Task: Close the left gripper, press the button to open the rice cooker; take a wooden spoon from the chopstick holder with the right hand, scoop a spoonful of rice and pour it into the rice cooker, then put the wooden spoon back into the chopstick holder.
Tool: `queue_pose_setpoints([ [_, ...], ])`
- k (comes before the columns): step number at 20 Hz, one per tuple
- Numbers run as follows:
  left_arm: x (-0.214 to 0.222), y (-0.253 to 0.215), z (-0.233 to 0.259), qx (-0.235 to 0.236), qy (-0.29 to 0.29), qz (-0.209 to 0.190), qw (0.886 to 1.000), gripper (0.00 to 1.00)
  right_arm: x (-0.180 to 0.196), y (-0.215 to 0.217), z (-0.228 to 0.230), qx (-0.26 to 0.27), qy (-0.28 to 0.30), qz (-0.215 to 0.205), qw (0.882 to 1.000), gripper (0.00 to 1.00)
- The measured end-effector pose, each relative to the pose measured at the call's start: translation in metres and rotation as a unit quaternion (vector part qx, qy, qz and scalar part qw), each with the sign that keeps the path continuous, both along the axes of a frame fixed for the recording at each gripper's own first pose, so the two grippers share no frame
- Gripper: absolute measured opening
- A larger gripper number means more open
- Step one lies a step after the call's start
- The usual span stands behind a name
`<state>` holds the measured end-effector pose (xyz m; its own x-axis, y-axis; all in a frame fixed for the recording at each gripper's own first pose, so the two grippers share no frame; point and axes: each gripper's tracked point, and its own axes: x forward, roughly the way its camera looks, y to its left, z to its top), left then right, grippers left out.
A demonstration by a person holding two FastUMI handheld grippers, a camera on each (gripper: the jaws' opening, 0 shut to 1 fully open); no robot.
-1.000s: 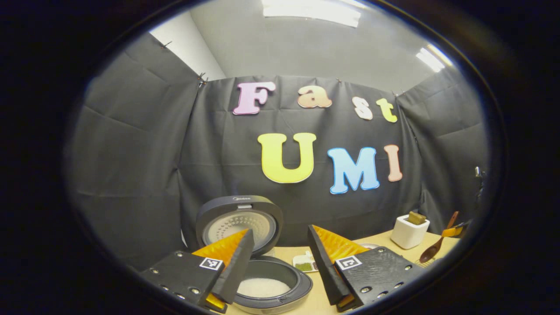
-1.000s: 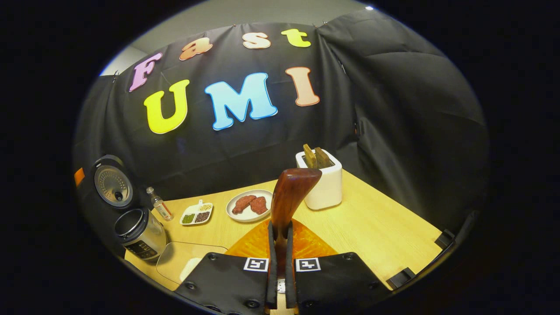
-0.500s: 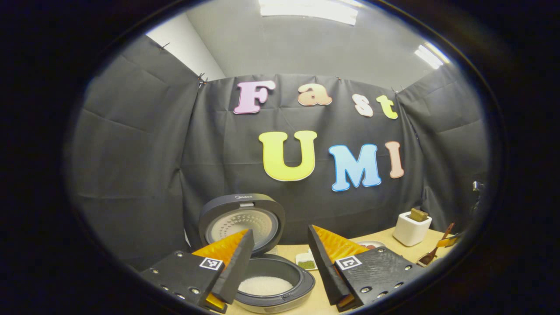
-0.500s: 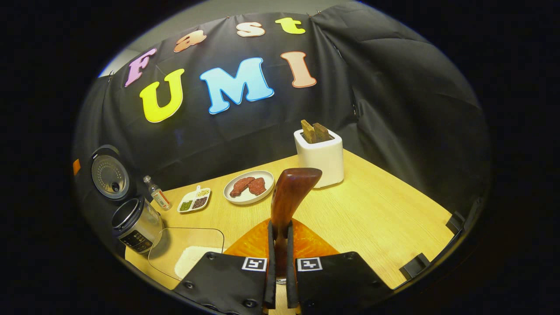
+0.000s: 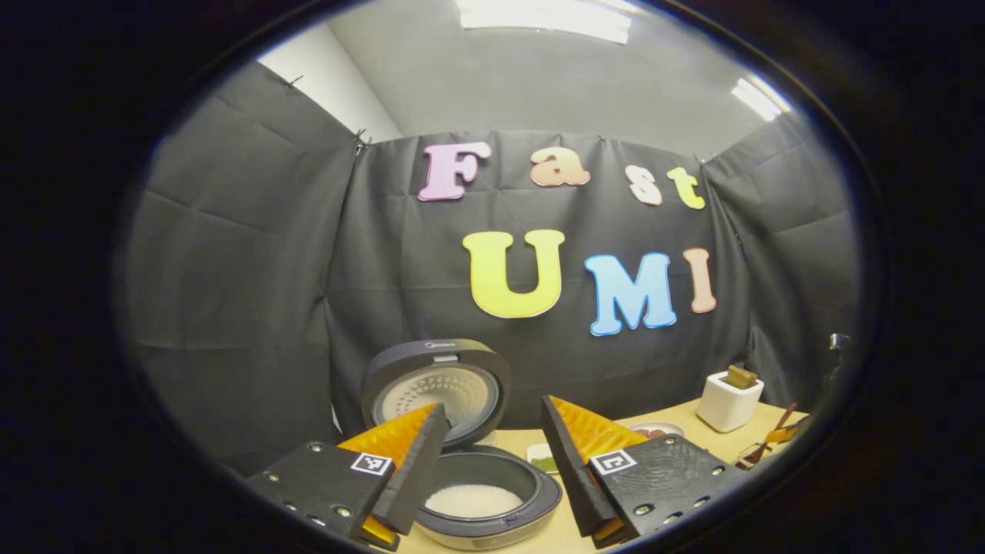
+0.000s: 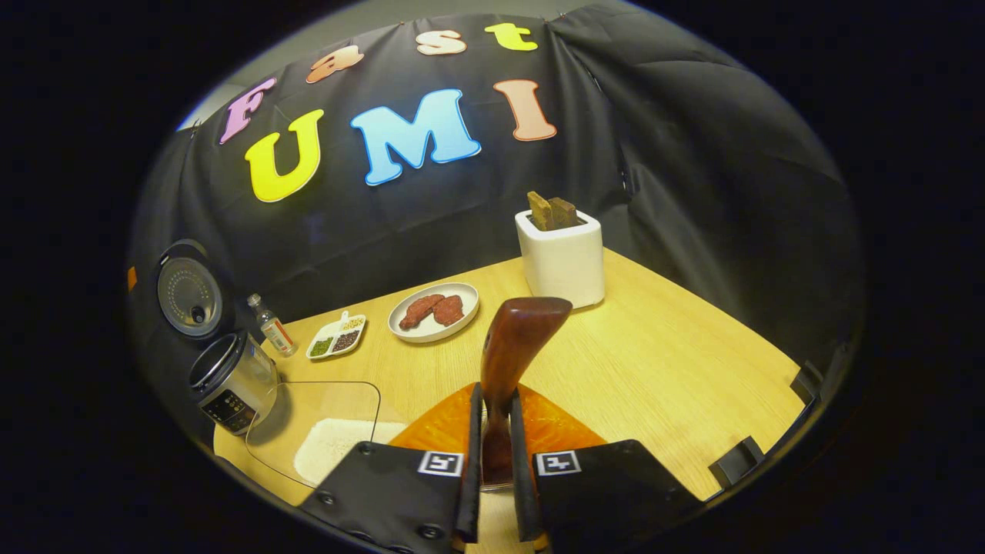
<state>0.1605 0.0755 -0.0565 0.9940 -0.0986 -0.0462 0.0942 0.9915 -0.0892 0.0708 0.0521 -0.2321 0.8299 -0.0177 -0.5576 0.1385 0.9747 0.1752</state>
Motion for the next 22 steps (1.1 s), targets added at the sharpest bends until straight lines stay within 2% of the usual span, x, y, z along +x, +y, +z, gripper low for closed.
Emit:
queue_pose_setpoints([
  [1,0.001,0.001,0.000,-0.001,0.001,0.000,1.000,0.79,0.000,-0.009,0.001,-0.021,-0.003,-0.002,1.000,0.28],
  [2,0.002,0.000,0.000,-0.004,0.001,-0.001,1.000,0.79,-0.001,-0.014,0.006,-0.039,-0.006,-0.003,0.999,0.30],
  [4,0.005,-0.002,0.002,-0.005,-0.002,-0.003,1.000,0.78,-0.003,-0.021,0.016,-0.060,-0.015,-0.001,0.998,0.47],
  [5,0.006,-0.003,0.004,-0.003,-0.003,-0.005,1.000,0.78,-0.005,-0.026,0.019,-0.068,-0.019,-0.003,0.997,0.67],
  [7,0.011,-0.005,0.006,0.001,-0.006,-0.009,1.000,0.78,-0.008,-0.038,0.027,-0.088,-0.025,-0.014,0.996,0.91],
  [8,0.013,-0.006,0.006,0.002,-0.006,-0.011,1.000,0.78,-0.011,-0.043,0.032,-0.100,-0.030,-0.020,0.994,0.98],
  [9,0.017,-0.007,0.007,0.001,-0.005,-0.013,1.000,0.78,-0.013,-0.047,0.038,-0.112,-0.036,-0.024,0.993,0.93],
  [10,0.020,-0.009,0.007,-0.001,-0.005,-0.016,1.000,0.78,-0.015,-0.050,0.047,-0.123,-0.044,-0.027,0.991,0.98],
  [13,0.033,-0.008,0.016,0.001,-0.009,-0.019,1.000,0.77,-0.022,-0.054,0.076,-0.147,-0.072,-0.033,0.986,0.98],
  [17,0.062,0.005,0.040,0.003,-0.018,-0.006,1.000,0.78,-0.028,-0.047,0.105,-0.145,-0.103,-0.037,0.983,0.99],
  [22,0.119,0.037,0.065,0.009,-0.032,0.027,0.999,0.77,-0.029,-0.040,0.114,-0.135,-0.117,-0.050,0.983,0.98],
])
